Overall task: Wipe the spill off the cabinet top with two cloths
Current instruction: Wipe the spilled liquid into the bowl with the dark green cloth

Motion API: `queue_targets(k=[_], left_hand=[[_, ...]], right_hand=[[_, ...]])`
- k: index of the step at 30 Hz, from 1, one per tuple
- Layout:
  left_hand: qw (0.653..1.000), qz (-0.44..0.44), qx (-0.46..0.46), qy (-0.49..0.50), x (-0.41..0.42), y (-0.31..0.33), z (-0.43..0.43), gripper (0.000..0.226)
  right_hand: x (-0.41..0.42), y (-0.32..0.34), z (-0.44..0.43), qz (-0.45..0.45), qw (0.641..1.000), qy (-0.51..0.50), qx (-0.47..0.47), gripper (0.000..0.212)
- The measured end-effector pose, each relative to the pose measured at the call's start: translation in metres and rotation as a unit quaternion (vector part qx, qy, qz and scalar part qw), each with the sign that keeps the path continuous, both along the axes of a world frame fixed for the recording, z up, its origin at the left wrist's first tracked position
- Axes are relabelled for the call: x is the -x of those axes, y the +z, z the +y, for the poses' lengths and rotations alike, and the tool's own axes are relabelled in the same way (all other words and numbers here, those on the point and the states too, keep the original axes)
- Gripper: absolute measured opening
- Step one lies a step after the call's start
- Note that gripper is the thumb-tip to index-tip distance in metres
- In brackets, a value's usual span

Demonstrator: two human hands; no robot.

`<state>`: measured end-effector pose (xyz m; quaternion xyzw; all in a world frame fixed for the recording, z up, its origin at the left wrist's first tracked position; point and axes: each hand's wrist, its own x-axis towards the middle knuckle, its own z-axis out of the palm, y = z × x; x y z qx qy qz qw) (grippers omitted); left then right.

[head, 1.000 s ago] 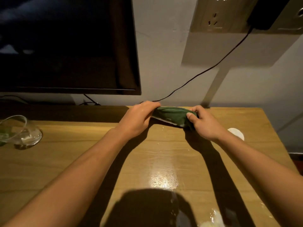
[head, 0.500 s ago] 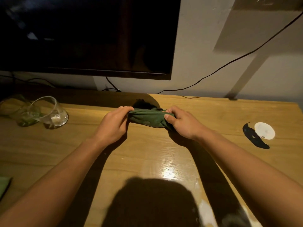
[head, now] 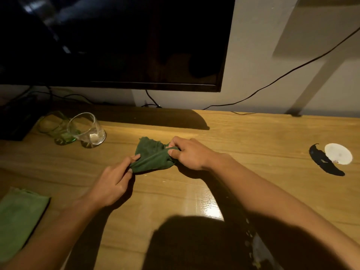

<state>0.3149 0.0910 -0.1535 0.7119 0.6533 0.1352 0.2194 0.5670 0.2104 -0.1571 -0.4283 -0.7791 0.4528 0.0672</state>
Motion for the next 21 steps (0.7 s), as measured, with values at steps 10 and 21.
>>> queue_targets(k=[10,21], left_hand=[[0.994,0.098,-0.036,0.014,-0.13,-0.009,-0.057,0.032],[0.997,0.01,-0.046,-0.057,-0.295,-0.012,-0.091,0.015]], right_hand=[[-0.037,0.014,-0.009,-0.026,0.999,0.03,-0.012,0.006],[-0.185,0.033,-0.053,-0.094,0.995,-0.007,0.014,0.006]])
